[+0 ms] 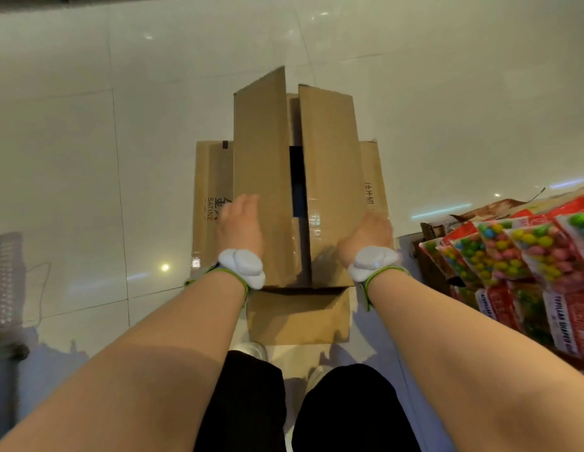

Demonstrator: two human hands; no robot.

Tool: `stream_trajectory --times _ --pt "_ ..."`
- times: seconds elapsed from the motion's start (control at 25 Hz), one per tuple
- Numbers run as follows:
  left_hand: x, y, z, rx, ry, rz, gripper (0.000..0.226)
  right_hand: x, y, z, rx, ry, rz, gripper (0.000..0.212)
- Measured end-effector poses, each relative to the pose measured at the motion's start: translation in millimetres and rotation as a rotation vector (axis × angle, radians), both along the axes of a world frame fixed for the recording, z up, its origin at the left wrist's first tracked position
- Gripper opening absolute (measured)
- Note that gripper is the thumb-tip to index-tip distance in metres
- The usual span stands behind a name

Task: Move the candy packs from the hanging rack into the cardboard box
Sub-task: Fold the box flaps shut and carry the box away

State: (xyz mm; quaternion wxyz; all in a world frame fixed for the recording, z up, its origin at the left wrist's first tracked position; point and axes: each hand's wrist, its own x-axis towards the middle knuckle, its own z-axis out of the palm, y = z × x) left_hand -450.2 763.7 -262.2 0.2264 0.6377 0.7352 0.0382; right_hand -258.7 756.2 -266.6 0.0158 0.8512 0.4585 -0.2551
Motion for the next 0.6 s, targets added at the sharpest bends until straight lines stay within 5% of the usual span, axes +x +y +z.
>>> stream_trajectory --times 0.12,0.2,0.4,0.6 --pt "42 28 -30 0.001 -0.131 -0.243 0.052 -26 21 -23 0.12 0.135 0.366 0.05" --pt "54 39 -65 -0.056 -0.05 -0.264 0.057 -35 29 -56 0.103 0.129 0.502 0.051" --pt "68 63 -145 -0.156 0.059 0.052 0.101 -20 41 -142 0.103 0.036 0.471 0.072" --pt "79 79 -162 -0.228 0.046 0.106 0.094 -16 47 -160 0.05 0.026 0.454 0.086"
